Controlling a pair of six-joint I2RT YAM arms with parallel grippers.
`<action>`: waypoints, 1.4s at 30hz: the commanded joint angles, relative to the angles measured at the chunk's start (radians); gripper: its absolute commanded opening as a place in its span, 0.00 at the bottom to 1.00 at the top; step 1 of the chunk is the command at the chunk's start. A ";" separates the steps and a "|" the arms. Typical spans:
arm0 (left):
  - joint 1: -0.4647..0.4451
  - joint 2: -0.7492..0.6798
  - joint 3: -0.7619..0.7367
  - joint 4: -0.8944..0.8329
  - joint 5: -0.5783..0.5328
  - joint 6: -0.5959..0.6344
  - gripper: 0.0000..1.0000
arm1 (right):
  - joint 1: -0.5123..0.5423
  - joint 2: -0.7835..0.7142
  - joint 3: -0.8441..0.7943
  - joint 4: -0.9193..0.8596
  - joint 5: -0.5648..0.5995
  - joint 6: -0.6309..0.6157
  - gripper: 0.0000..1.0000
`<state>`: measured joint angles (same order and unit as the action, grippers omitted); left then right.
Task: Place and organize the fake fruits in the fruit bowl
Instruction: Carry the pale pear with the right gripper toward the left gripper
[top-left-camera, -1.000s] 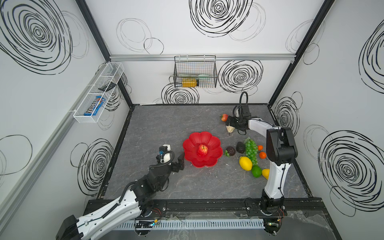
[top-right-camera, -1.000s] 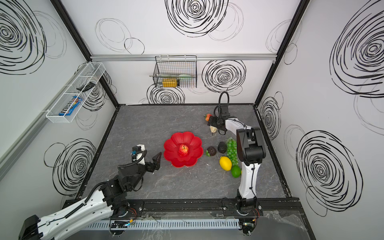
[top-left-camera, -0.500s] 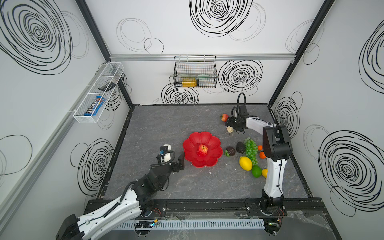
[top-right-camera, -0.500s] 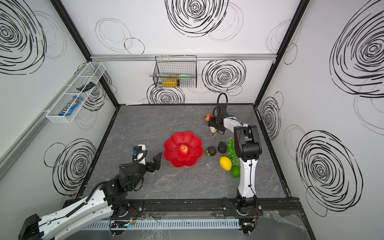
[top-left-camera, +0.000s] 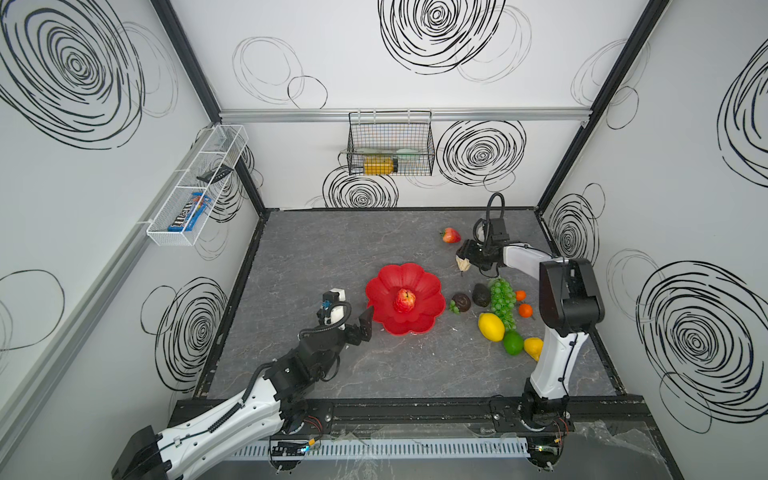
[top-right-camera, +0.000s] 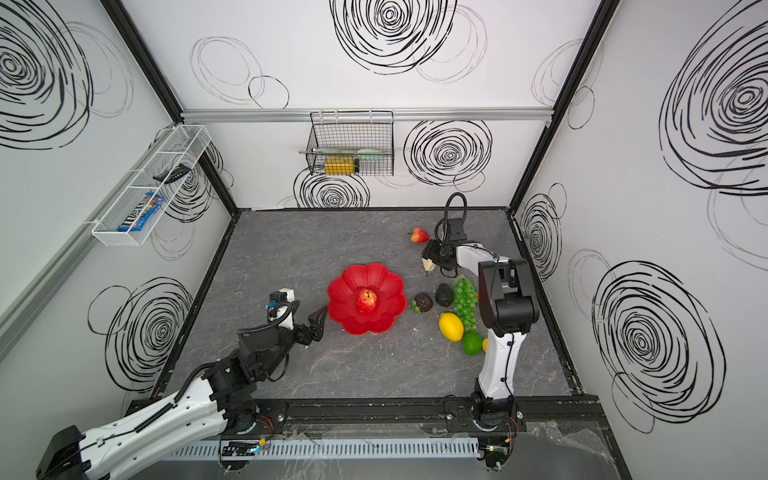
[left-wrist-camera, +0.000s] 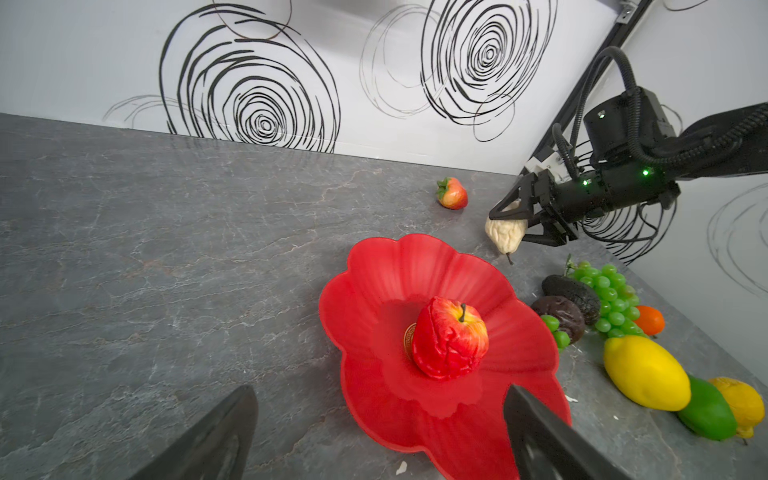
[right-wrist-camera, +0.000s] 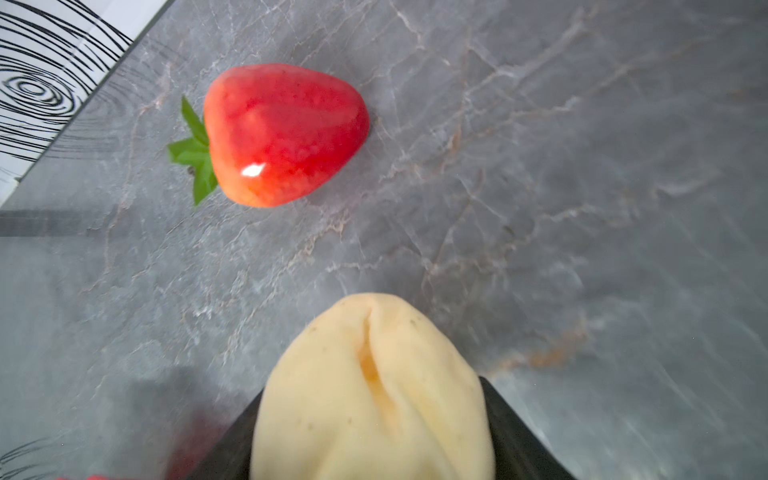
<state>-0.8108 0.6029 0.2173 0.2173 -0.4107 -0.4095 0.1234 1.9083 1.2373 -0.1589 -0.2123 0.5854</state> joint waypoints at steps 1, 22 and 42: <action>0.004 0.013 -0.025 0.144 0.100 0.028 0.96 | -0.020 -0.169 -0.113 0.149 -0.083 0.119 0.64; -0.250 0.557 0.128 0.888 0.085 0.275 0.96 | 0.312 -0.837 -0.704 0.591 -0.082 0.825 0.67; -0.319 0.799 0.221 1.065 -0.007 0.296 0.97 | 0.656 -0.969 -0.776 0.638 0.133 0.920 0.63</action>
<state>-1.1278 1.3888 0.4080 1.2003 -0.3779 -0.1318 0.7631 0.9501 0.4675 0.4263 -0.1146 1.4811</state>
